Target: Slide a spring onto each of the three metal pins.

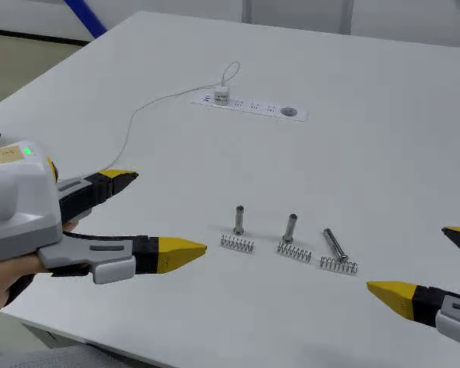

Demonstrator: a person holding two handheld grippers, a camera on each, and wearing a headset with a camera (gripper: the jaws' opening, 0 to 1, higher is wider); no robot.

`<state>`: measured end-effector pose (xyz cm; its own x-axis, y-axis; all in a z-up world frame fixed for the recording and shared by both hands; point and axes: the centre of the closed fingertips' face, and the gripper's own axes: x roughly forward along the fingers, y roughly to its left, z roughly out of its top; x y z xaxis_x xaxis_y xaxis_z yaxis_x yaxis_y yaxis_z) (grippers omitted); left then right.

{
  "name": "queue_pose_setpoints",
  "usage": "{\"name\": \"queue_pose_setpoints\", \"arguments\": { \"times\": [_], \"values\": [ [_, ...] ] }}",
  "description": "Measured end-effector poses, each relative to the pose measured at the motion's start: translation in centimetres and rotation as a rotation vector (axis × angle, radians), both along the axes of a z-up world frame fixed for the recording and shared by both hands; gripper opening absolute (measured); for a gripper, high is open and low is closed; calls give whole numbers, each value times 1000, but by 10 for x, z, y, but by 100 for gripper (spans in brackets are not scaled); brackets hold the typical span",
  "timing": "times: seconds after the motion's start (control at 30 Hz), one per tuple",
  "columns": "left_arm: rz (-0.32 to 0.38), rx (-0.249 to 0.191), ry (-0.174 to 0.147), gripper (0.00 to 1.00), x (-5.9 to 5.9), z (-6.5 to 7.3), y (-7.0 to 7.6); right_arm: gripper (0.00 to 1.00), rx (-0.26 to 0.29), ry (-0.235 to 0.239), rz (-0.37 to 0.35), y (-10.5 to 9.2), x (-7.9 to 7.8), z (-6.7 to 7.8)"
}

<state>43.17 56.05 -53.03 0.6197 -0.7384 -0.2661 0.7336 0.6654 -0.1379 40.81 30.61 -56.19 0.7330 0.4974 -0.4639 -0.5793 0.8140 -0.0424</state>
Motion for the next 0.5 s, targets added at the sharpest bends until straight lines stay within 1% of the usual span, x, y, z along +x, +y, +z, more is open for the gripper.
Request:
{"name": "queue_pose_setpoints", "arguments": {
  "times": [0.2,0.37,0.5],
  "values": [
    [7,-3,-1,100,2,1,1,80,-1,4,-6,-2,-2,-1],
    [9,2,5,100,2,-2,1,80,-10,9,-7,-3,-3,-3],
    [11,-4,8,100,0,-4,0,80,-12,11,-4,-2,-4,-4]
  ]
}}
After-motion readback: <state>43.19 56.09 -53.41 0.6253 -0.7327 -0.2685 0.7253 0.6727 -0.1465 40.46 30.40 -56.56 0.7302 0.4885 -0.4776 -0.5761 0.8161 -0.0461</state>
